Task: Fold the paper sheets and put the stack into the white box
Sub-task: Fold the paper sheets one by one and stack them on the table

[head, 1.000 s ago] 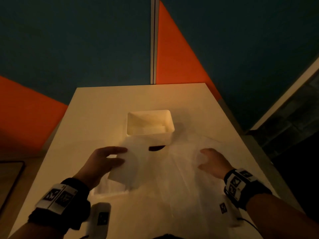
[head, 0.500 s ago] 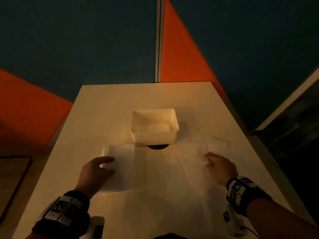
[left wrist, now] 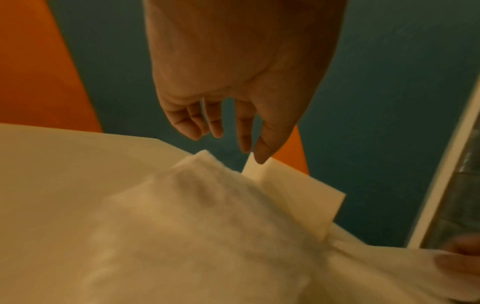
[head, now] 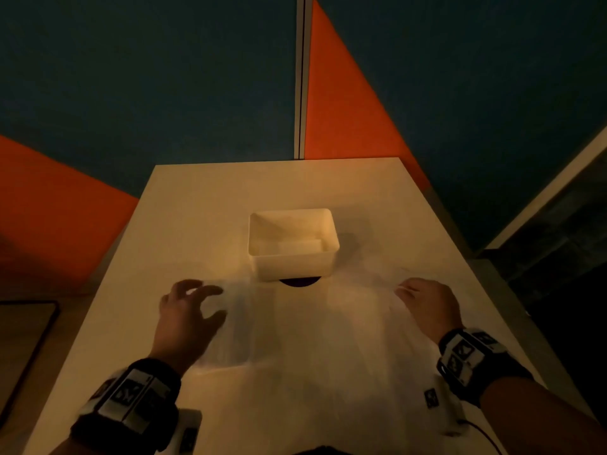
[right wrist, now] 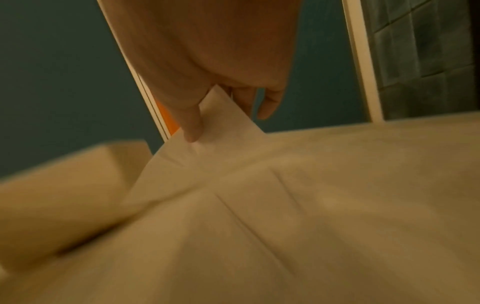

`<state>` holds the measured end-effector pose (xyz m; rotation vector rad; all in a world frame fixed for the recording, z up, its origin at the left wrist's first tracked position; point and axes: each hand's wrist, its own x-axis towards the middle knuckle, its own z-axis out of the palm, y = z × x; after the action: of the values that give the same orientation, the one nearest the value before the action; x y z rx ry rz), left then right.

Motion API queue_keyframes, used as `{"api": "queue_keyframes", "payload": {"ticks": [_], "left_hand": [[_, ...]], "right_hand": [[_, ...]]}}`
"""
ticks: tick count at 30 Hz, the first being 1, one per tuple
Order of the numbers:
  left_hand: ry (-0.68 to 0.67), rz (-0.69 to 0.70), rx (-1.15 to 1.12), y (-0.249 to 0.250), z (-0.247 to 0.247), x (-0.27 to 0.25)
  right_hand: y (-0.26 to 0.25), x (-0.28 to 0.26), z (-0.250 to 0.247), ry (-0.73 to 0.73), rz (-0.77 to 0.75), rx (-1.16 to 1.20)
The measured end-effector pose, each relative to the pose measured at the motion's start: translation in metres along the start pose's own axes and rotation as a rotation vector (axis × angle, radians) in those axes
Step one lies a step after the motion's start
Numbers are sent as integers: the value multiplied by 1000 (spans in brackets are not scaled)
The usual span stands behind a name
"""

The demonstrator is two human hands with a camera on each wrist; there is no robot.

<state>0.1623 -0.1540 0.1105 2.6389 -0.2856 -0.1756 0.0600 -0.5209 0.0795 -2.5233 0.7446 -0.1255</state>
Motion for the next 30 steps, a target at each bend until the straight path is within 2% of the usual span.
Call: {"api": "queue_keyframes", "payload": {"ticks": [2, 4, 7, 9, 11, 13, 16, 21, 23, 26, 28, 30], "left_hand": [[-27, 94, -129, 22, -2, 3], [-155, 84, -366, 49, -3, 6], [-470, -3, -786, 87, -4, 7], [-681, -91, -985, 107, -1, 6], [-798, -186, -1163, 121, 1, 8], [-842, -192, -1312, 129, 2, 11], [-816, -117, -1388, 134, -2, 11], [-661, -149, -1401, 132, -4, 12], [-628, -169, -1415, 129, -6, 12], [-648, -177, -1444, 122, -15, 13], [-667, -154, -1463, 118, -19, 16], [-667, -133, -1475, 116, -22, 19]], "right_hand": [[-17, 1, -14, 31, -20, 113], [-40, 0, -29, 49, -46, 224], [-76, -5, -46, 65, -180, 344], [-98, -12, -50, 23, -274, 421], [-118, -23, -49, -34, -377, 510], [-132, -33, -43, -79, -470, 569], [-142, -43, -32, -114, -561, 553], [-148, -50, -31, -188, -670, 600], [-144, -44, -40, -124, -611, 677], [-132, -27, -56, 38, -307, 713], [-122, -17, -64, -19, -99, 732], [-116, -16, -68, -203, 2, 743]]}}
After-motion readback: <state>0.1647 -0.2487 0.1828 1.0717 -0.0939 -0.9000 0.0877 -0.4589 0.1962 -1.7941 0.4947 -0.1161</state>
